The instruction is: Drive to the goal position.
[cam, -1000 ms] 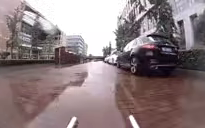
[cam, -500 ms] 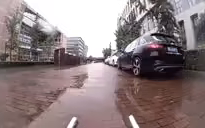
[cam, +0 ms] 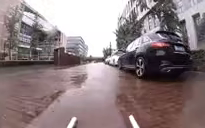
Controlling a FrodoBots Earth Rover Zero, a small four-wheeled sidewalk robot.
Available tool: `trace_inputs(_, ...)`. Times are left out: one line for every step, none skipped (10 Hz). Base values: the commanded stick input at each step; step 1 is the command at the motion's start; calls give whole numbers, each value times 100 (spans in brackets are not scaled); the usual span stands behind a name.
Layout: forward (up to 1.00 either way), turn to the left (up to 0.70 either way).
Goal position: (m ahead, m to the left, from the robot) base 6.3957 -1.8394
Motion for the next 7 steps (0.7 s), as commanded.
trace_inputs(70,0)
trace_inputs(70,0)
trace_inputs(70,0)
trace_inputs(70,0)
trace_inputs(70,-9)
trace_inputs(70,-14)
trace_inputs(70,-14)
